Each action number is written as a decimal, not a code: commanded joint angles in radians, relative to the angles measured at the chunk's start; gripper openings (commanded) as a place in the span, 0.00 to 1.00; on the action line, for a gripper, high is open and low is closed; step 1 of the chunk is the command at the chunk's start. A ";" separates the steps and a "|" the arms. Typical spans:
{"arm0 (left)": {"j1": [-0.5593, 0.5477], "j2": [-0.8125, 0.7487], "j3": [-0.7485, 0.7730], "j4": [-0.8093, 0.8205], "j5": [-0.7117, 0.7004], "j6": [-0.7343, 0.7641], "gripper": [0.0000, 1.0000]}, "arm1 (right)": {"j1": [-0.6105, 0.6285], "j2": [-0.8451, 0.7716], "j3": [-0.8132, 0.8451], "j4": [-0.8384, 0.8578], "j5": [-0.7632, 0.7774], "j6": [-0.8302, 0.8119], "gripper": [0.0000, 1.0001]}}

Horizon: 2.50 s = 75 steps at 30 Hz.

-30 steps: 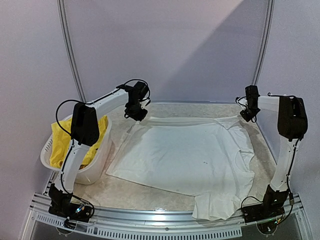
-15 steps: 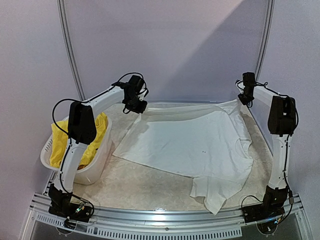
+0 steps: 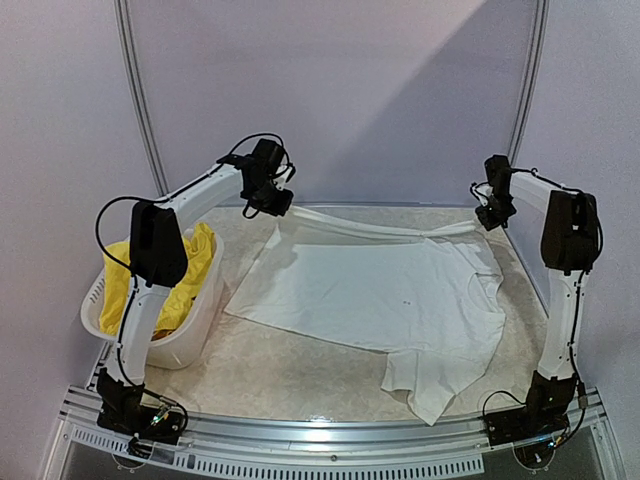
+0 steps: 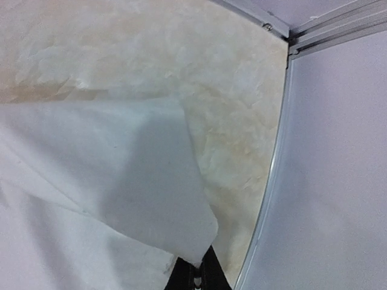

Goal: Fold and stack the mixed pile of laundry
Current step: Fold the flattened T-shirt at the center of the board.

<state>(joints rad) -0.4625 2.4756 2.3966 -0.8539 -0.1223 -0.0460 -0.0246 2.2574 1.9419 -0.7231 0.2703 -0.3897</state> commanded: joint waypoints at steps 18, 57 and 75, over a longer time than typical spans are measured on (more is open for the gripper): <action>0.049 -0.030 0.096 -0.079 0.016 0.045 0.00 | -0.013 -0.216 -0.014 -0.394 -0.323 0.216 0.00; 0.068 0.019 0.152 -0.012 0.180 0.126 0.00 | -0.182 -0.408 -0.289 -0.638 -1.117 0.364 0.00; 0.069 0.024 -0.026 -0.178 0.185 0.152 0.00 | -0.184 -0.349 -0.509 -0.654 -1.007 0.209 0.00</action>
<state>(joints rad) -0.4061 2.5099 2.4126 -0.9596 0.0399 0.0872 -0.2043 1.8908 1.4471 -1.3445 -0.7555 -0.1383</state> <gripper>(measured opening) 0.011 0.023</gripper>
